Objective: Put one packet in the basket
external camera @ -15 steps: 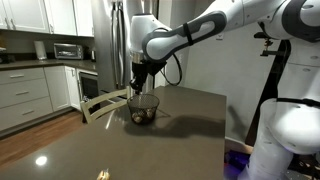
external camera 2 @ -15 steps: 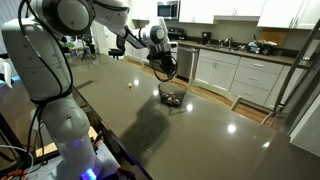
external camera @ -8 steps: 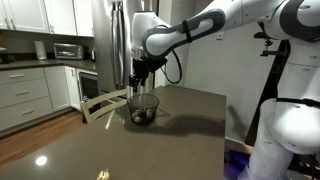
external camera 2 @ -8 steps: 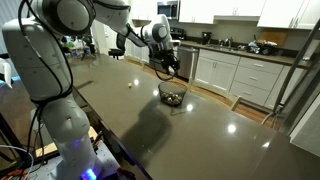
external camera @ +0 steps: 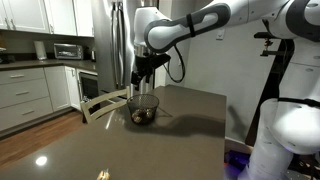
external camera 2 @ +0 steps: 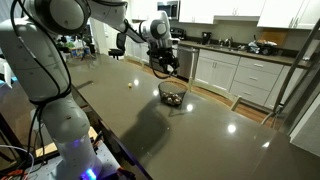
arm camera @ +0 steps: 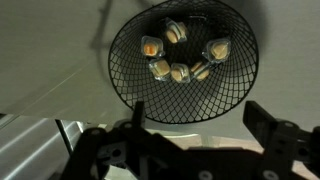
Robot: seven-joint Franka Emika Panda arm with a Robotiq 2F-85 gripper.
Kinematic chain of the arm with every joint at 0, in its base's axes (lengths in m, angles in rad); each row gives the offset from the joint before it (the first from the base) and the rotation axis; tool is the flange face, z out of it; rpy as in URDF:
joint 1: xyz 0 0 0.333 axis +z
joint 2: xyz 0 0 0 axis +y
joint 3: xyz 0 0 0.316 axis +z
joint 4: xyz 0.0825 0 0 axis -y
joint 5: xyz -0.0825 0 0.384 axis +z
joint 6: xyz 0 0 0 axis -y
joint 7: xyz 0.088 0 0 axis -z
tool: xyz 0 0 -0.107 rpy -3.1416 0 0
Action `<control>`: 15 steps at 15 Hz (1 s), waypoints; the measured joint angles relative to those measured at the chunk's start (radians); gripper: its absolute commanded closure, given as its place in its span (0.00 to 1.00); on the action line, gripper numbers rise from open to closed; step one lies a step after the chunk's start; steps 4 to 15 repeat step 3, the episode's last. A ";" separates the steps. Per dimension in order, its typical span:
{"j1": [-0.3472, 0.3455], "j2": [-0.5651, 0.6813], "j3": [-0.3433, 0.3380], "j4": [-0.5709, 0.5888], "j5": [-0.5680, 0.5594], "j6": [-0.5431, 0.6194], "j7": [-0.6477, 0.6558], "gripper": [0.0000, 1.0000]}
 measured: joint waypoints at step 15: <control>0.000 0.004 0.001 0.000 0.000 0.000 0.000 0.00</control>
